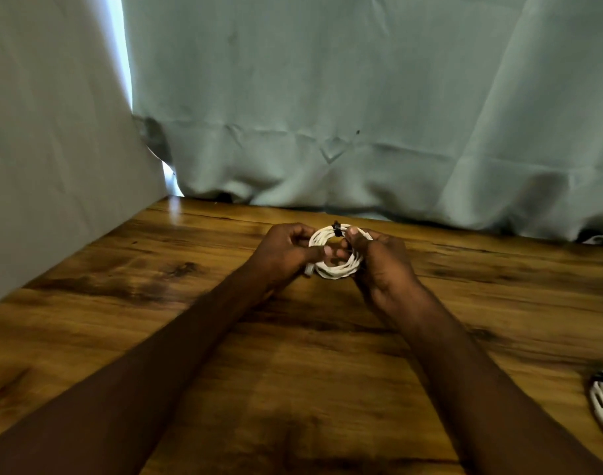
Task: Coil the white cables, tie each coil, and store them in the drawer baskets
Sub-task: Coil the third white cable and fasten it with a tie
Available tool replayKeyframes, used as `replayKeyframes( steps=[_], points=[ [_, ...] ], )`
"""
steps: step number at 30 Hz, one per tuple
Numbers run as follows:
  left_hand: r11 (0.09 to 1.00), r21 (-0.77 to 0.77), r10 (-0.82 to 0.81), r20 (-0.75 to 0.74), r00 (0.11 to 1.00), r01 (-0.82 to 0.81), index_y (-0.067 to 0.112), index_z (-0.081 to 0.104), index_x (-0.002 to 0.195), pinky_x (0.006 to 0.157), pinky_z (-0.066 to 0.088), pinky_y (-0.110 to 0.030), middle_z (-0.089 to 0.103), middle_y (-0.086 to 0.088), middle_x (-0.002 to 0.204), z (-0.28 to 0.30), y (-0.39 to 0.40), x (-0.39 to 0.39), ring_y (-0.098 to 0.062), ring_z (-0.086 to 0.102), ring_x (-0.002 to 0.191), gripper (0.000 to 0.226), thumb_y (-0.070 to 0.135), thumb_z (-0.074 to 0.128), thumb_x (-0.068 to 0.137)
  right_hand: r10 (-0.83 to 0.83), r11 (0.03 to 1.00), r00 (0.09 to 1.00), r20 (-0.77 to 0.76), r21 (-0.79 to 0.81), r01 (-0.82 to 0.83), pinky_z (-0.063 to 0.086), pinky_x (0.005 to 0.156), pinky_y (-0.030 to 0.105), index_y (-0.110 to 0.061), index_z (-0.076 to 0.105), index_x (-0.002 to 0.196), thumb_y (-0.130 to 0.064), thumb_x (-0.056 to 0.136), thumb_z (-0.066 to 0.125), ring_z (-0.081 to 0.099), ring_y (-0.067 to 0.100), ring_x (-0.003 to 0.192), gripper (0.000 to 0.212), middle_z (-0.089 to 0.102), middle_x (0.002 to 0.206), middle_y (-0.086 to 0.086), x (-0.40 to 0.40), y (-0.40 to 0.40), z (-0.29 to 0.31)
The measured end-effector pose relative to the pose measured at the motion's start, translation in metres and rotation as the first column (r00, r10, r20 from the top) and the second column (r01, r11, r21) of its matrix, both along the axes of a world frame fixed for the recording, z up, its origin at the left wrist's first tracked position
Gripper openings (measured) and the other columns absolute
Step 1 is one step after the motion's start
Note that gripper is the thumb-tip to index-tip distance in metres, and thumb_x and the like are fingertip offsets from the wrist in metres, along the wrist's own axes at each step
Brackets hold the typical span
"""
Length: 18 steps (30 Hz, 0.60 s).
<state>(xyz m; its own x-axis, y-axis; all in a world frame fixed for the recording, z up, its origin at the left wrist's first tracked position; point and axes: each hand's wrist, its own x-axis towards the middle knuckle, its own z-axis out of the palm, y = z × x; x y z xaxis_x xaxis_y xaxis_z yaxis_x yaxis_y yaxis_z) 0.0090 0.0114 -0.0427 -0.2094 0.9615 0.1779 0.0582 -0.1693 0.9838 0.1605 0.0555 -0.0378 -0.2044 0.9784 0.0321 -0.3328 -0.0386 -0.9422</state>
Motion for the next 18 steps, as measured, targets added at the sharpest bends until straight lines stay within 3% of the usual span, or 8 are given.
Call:
replayKeyframes(
  steps=[3, 5, 8, 9, 12, 14, 18],
  points=[
    [0.998, -0.004, 0.06, 0.012, 0.998, -0.06, -0.002, 0.07, 0.105, 0.052, 0.05, -0.025, 0.074, -0.019, 0.086, -0.001, 0.002, -0.004, -0.017, 0.064, 0.058, 0.021, -0.008, 0.074, 0.085, 0.096, 0.995, 0.995, -0.03, -0.015, -0.096, 0.057, 0.063, 0.032, -0.005, 0.073, 0.098, -0.016, 0.105, 0.058, 0.06, 0.012, 0.057, 0.019, 0.064, 0.069, 0.005, 0.004, -0.005, 0.006],
    [0.995, -0.006, 0.102, 0.096, 0.99, -0.102, -0.004, 0.069, 0.105, 0.058, 0.056, -0.029, 0.074, -0.02, 0.089, 0.0, 0.002, -0.004, -0.022, 0.068, 0.066, 0.02, -0.012, 0.07, 0.086, 0.209, 0.974, 0.967, -0.144, -0.055, -0.218, 0.059, 0.054, 0.028, -0.001, 0.07, 0.099, -0.024, 0.108, 0.051, 0.064, 0.012, 0.054, 0.031, 0.068, 0.068, 0.007, 0.002, -0.008, 0.011],
    [0.994, -0.015, 0.108, 0.206, 0.973, -0.107, -0.004, 0.066, 0.105, 0.075, 0.06, -0.042, 0.072, -0.024, 0.096, 0.003, 0.001, 0.0, -0.031, 0.07, 0.079, 0.02, -0.015, 0.065, 0.088, 0.312, 0.925, 0.893, -0.324, -0.111, -0.364, 0.063, 0.069, 0.038, 0.01, 0.062, 0.121, -0.026, 0.102, 0.053, 0.068, 0.02, 0.063, 0.041, 0.069, 0.085, 0.017, -0.006, -0.002, 0.012],
    [0.995, -0.016, 0.098, 0.233, 0.967, -0.097, -0.001, 0.066, 0.103, 0.076, 0.06, -0.042, 0.072, -0.021, 0.094, 0.005, 0.002, 0.001, -0.028, 0.07, 0.077, 0.019, -0.014, 0.065, 0.089, 0.302, 0.922, 0.88, -0.367, -0.121, -0.367, 0.061, 0.07, 0.037, 0.005, 0.058, 0.127, -0.022, 0.095, 0.056, 0.062, 0.018, 0.059, 0.042, 0.062, 0.08, 0.014, -0.007, 0.002, 0.009],
    [0.999, -0.021, 0.052, 0.326, 0.944, -0.047, 0.006, 0.066, 0.098, 0.063, 0.06, -0.031, 0.071, -0.008, 0.079, 0.008, 0.006, 0.004, -0.014, 0.068, 0.061, 0.017, -0.01, 0.062, 0.093, 0.248, 0.927, 0.836, -0.489, -0.13, -0.351, 0.05, 0.065, 0.028, -0.002, 0.062, 0.115, -0.013, 0.095, 0.052, 0.04, 0.009, 0.044, 0.025, 0.045, 0.06, 0.003, -0.008, 0.012, 0.001],
    [1.0, -0.029, 0.016, 0.422, 0.906, -0.004, 0.005, 0.068, 0.1, 0.058, 0.06, -0.028, 0.07, -0.005, 0.072, 0.009, 0.008, 0.005, -0.013, 0.065, 0.06, 0.017, -0.008, 0.058, 0.096, 0.245, 0.932, 0.799, -0.549, -0.094, -0.35, 0.045, 0.076, 0.032, -0.007, 0.064, 0.107, -0.014, 0.099, 0.051, 0.038, 0.01, 0.041, 0.017, 0.044, 0.058, 0.002, -0.007, 0.011, -0.001],
    [0.994, 0.02, -0.095, 0.585, 0.805, 0.103, 0.001, 0.068, 0.107, 0.056, 0.057, -0.024, 0.069, -0.006, 0.07, 0.014, 0.014, 0.005, -0.012, 0.06, 0.055, 0.024, -0.01, 0.048, 0.098, 0.275, 0.92, 0.691, -0.668, -0.025, -0.39, 0.041, 0.079, 0.034, -0.013, 0.052, 0.086, -0.019, 0.095, 0.052, 0.035, 0.01, 0.038, 0.011, 0.04, 0.053, -0.001, -0.011, 0.009, -0.006]
  ],
)
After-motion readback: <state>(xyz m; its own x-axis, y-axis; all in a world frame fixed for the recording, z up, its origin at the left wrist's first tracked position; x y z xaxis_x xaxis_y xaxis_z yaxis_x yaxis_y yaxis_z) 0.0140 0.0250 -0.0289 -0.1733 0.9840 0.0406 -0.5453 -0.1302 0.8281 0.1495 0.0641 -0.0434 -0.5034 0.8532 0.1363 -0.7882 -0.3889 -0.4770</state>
